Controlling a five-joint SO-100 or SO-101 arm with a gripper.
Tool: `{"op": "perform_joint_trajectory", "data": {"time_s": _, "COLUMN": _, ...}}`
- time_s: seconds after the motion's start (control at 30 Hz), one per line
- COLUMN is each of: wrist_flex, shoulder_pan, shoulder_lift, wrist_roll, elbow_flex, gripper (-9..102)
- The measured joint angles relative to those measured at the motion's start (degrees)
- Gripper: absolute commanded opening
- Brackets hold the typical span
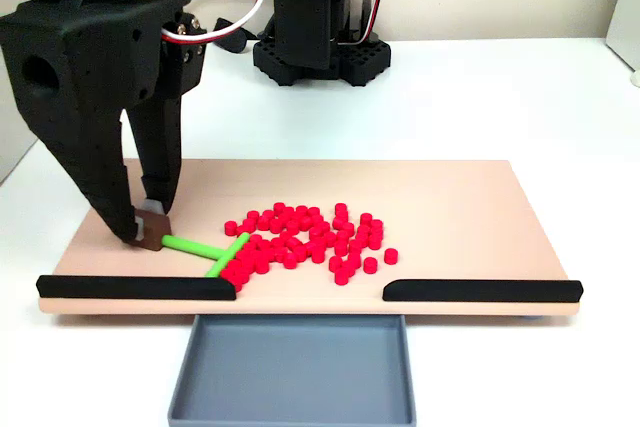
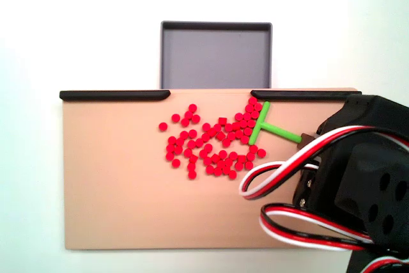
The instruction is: Push granules from right to the grey container
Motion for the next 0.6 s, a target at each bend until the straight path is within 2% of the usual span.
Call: {"op": "perform_joint_trajectory", "data": {"time_s": 0.6, "wrist_flex": 0.0, "shoulder_pan": -0.7, "shoulder_lift": 0.26, "wrist_roll": 1.76, "elbow_flex": 0.44, "gripper": 0}}
